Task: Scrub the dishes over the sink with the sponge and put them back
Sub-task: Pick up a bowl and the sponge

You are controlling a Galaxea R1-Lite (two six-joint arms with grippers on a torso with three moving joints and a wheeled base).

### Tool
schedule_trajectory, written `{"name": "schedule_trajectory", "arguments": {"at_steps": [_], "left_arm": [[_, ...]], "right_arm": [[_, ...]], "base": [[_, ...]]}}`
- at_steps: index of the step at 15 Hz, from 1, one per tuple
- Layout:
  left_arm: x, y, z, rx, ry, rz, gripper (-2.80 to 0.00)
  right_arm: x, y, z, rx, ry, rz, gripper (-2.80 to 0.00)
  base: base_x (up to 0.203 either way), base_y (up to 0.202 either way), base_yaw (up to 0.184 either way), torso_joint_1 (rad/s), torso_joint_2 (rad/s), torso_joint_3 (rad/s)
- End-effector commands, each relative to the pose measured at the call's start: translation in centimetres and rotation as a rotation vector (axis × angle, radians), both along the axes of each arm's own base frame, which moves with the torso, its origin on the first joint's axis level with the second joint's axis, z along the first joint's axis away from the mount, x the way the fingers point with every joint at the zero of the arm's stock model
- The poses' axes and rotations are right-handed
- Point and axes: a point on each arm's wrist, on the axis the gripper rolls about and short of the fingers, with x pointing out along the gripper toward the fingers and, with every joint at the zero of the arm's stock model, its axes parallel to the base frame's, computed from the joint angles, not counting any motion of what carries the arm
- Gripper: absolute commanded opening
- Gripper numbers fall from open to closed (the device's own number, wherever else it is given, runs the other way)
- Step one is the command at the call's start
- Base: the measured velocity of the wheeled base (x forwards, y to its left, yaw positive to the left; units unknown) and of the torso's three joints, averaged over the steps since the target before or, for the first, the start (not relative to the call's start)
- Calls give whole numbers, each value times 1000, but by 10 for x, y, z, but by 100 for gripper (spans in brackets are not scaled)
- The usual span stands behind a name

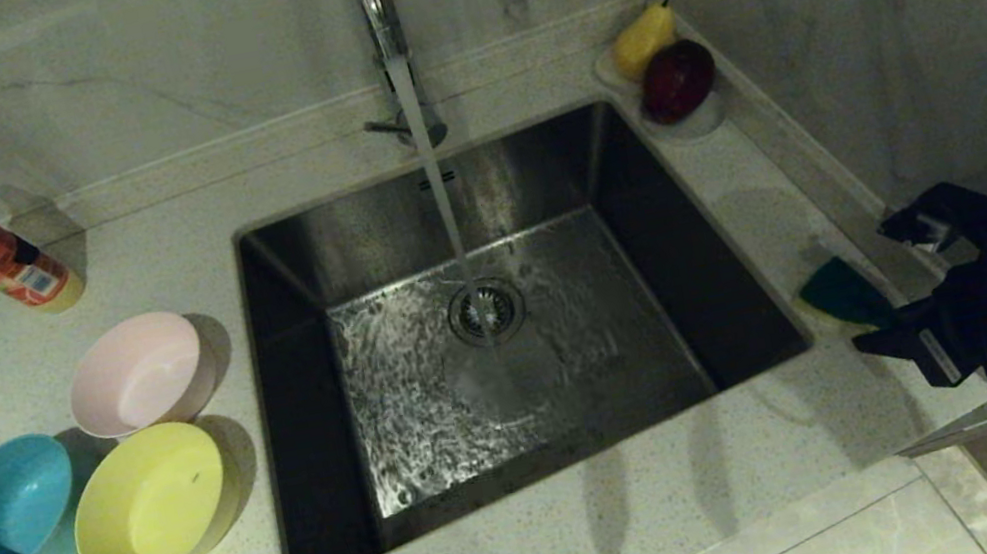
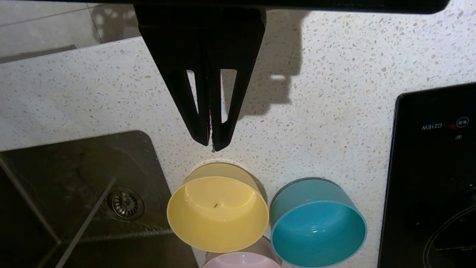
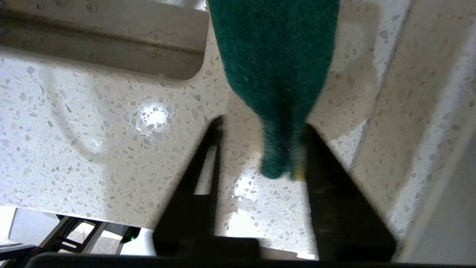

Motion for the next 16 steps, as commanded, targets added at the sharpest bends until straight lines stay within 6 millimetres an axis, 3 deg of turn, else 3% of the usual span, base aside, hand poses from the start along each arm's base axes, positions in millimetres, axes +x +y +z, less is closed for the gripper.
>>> {"name": "schedule_trajectory", "arguments": {"at_steps": [1,16], "left_arm": [[3,0,-11,-1,39,1,-280],[3,0,-11,-1,39,1,-280]], "right_arm": [[0,0,0,-1,-3,1,0],[6,0,-12,-17,34,10,0]], "base": [[0,0,0,0,0,0],[0,0,0,0,0,0]]}}
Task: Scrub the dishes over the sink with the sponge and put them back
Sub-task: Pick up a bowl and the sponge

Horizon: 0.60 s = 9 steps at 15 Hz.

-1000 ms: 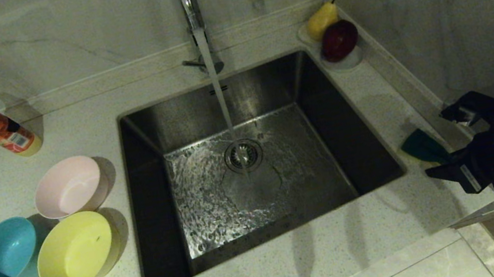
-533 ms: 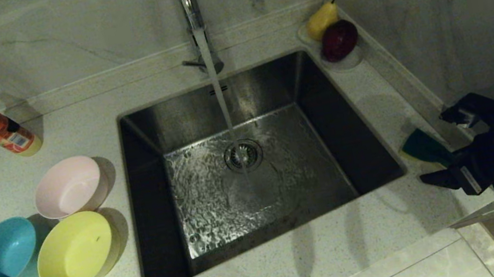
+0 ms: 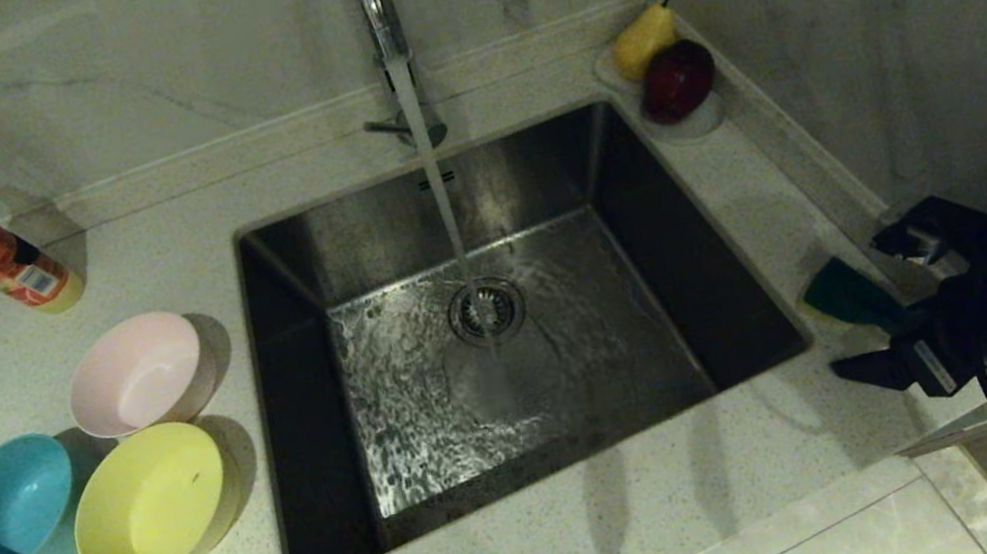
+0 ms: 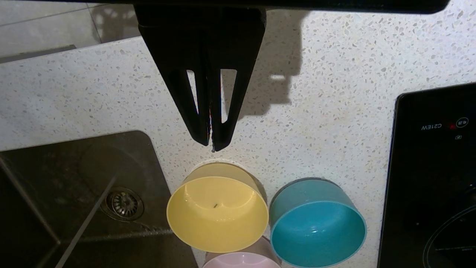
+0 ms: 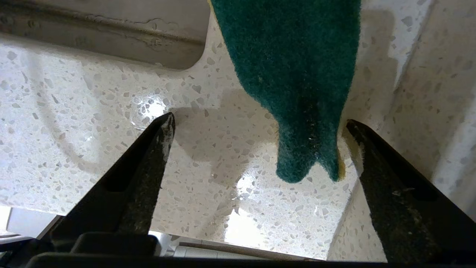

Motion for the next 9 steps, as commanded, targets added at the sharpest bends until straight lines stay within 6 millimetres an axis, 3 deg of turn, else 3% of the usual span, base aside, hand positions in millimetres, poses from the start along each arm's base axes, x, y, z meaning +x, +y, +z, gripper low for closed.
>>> {"name": "schedule_trajectory", "arguments": {"at_steps": [1,7,8,9], "left_arm": [[3,0,-11,-1,39,1,-280],[3,0,-11,-1,39,1,-280],[3,0,-11,-1,39,1,-280],[3,0,-11,-1,39,1,-280]], "right_arm": [[2,0,-3,-1,10,2,0],[2,0,-2,-1,7,2,0],[2,0,-3,-1,9,2,-280],[2,0,-3,-2,10,3,-280]], "base": [[0,0,0,0,0,0],[0,0,0,0,0,0],[0,0,0,0,0,0],[0,0,0,0,0,0]]}}
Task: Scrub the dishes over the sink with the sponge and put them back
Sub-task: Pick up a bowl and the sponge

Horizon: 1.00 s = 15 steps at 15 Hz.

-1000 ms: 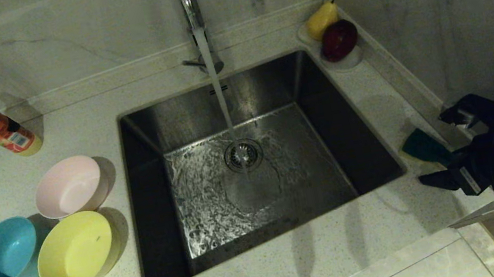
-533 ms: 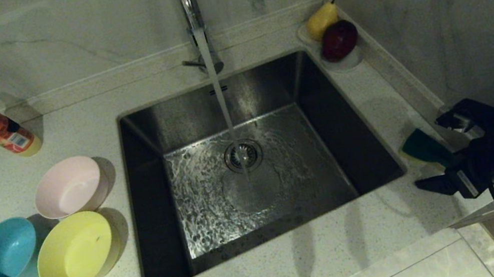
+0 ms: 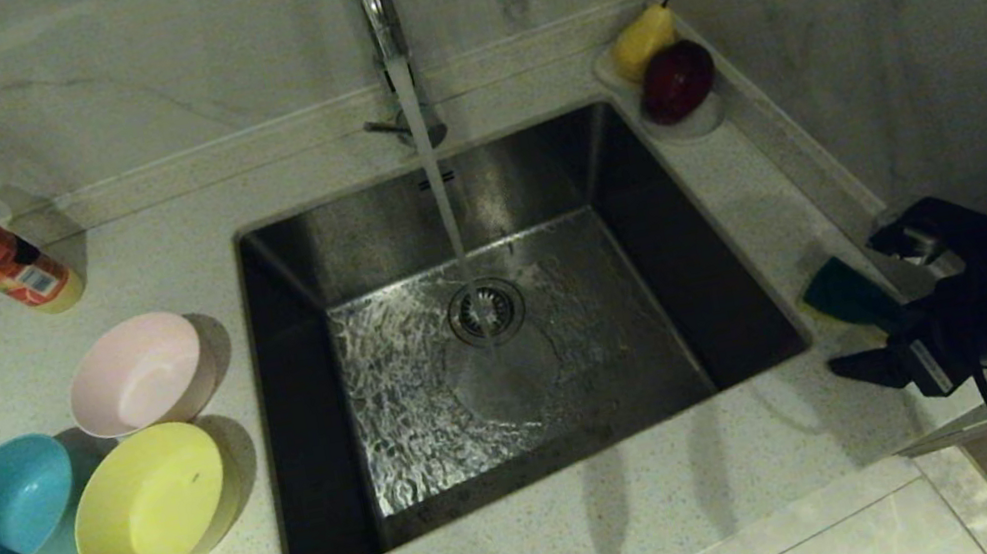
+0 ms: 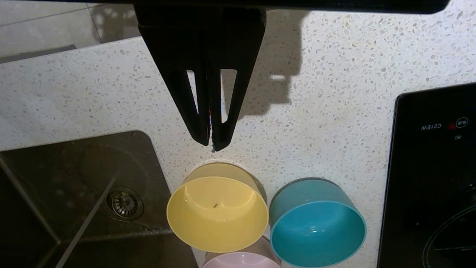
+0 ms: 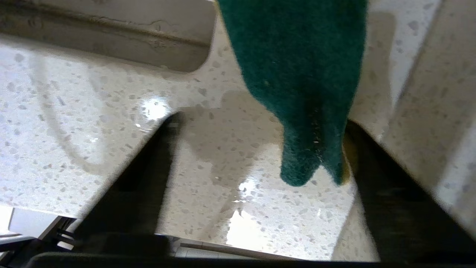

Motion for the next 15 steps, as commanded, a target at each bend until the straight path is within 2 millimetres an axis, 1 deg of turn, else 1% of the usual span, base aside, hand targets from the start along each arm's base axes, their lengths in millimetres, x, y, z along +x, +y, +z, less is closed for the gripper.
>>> {"name": "schedule_trajectory", "arguments": {"at_steps": [1,11,13,15], "left_arm": [[3,0,-11,0,39,1,-280],[3,0,-11,0,39,1,-280],[3,0,-11,0,39,1,-280],[3,0,-11,0,39,1,-280]], "right_arm": [[1,0,-2,2,8,0,-280],[-1,0,-1,-2,9,1,-280],[-2,0,3,3,-5,0,-280],[-8,-1,15,12,-48,1,-280]], "base": [[0,0,0,0,0,0],[0,0,0,0,0,0],[0,0,0,0,0,0],[0,0,0,0,0,0]]}}
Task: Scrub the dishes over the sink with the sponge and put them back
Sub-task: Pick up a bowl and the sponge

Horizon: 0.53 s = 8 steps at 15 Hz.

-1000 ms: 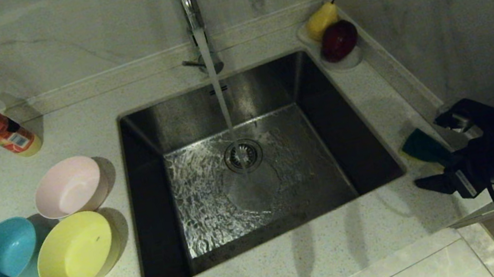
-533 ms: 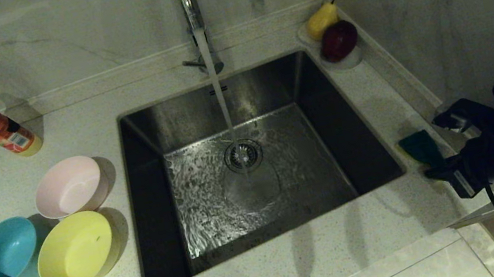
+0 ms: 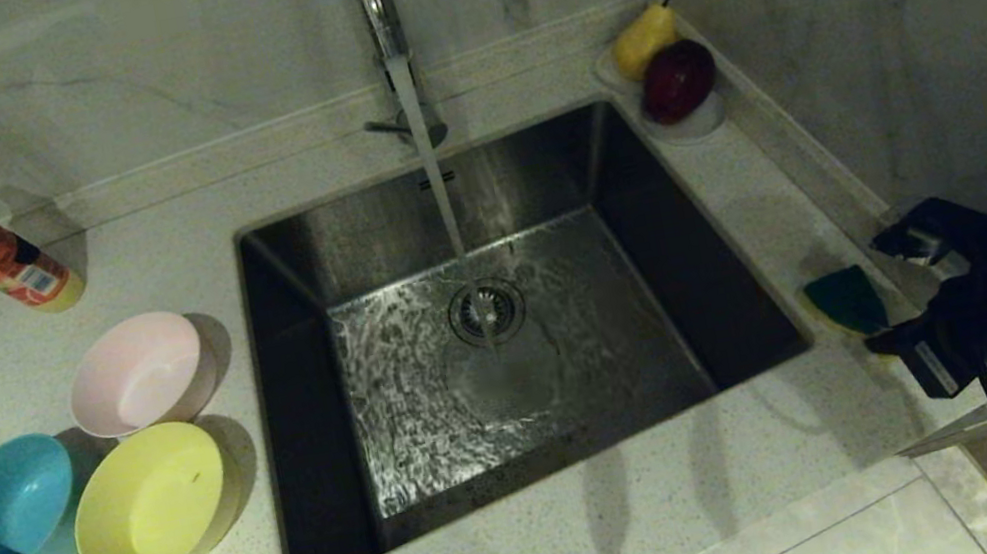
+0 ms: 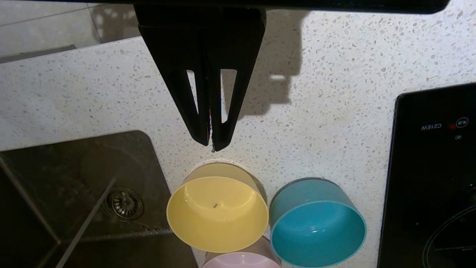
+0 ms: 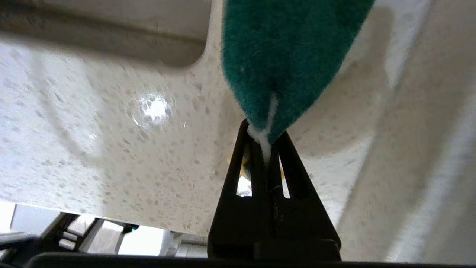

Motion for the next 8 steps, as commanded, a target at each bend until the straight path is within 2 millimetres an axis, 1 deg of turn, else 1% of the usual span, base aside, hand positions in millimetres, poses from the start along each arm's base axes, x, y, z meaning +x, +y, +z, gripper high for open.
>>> {"name": "schedule_trajectory", "arguments": {"at_steps": [1,4,8], "left_arm": [[3,0,-11,-1,39,1,-280],[3,0,-11,-1,39,1,-280],[3,0,-11,-1,39,1,-280]], "right_arm": [[-7,0,19,14,-73,8,-280],[-19,8,35,28,-128,45,-280],[-31,26,52,45,-167,126,-280]], "base": [[0,0,0,0,0,0],[0,0,0,0,0,0],[0,0,0,0,0,0]]}}
